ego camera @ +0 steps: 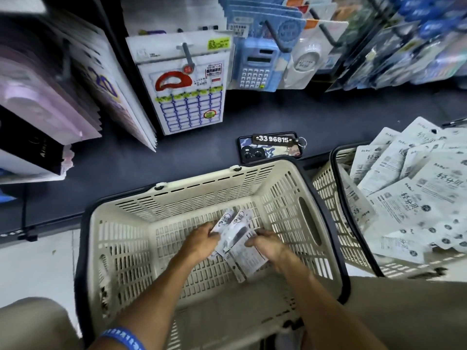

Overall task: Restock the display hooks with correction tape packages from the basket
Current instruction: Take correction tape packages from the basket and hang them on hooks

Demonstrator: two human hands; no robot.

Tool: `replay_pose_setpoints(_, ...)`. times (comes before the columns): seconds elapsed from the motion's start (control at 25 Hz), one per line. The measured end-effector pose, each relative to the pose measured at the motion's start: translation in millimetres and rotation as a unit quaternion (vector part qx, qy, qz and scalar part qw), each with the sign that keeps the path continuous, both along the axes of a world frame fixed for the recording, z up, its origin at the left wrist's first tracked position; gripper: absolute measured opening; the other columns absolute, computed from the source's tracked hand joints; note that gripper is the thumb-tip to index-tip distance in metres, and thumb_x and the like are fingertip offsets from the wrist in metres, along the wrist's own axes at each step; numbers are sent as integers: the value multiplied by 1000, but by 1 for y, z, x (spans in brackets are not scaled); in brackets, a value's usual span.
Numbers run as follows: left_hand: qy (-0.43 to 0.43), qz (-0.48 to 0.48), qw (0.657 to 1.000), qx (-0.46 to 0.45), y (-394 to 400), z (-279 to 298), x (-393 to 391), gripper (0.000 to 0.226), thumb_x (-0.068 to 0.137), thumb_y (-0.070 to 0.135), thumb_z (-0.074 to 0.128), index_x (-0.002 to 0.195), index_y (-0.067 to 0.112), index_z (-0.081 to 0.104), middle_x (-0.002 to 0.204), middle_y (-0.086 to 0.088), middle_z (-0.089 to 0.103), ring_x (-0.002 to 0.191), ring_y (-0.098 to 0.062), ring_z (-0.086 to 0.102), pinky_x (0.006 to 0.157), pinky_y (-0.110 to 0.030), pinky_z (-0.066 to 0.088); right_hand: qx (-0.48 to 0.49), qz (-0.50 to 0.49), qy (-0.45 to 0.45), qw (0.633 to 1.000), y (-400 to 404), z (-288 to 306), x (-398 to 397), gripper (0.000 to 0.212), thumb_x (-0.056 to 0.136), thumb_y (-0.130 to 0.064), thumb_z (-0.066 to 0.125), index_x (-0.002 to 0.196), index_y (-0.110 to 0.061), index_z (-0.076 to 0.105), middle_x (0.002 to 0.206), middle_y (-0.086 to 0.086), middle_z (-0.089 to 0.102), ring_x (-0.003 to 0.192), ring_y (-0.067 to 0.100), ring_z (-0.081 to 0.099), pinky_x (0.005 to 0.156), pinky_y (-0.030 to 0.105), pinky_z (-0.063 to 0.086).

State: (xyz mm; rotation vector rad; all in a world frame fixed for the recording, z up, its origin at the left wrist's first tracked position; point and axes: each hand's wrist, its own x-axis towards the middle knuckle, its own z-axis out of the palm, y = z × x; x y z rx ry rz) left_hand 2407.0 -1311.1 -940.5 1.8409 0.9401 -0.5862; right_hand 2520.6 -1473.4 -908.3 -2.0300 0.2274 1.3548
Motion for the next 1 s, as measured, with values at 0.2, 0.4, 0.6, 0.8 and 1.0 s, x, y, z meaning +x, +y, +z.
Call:
replay_pose_setpoints(0.2,14,12,1000,-10,-15,-8,10,81,78,58,78,145,24,49,142,-2,60,123,-25,60,100,-39,52,-47,60,6,997,-2,-11,-19,20,90,-8,63,109,-15,62,118,10,70,100,26,69,86,41,61)
replay_pose_setpoints(0.4,8,56,998,-39,-20,-14,28,57,72,32,91,122,24,66,115,3,74,99,-18,69,88,-33,57,-114,152,-103,976,-4,10,-1,23,101,-16,49,117,-4,62,116,12,68,103,28,67,82,31,55)
replay_pose_setpoints(0.6,-37,155,973,-166,-23,4,28,23,80,20,83,100,25,72,99,3,77,98,-24,72,74,-29,55,-31,212,-324,922,-11,60,-9,51,97,-8,54,142,-31,52,141,-4,56,96,15,69,86,31,61)
replay_pose_setpoints(0.8,-167,241,918,-266,-21,62,11,40,89,-10,62,121,14,67,102,-3,80,91,-23,77,73,-33,62,265,47,-257,928,-9,105,-38,29,84,0,65,105,-17,76,137,-11,60,129,7,54,105,37,51)
replay_pose_setpoints(1.0,-295,262,882,-258,-9,160,27,48,89,-4,66,132,17,60,110,-4,78,98,-26,74,87,-47,60,334,-140,-323,875,2,183,-23,46,86,-19,79,126,-34,61,129,-10,61,110,0,64,84,23,58)
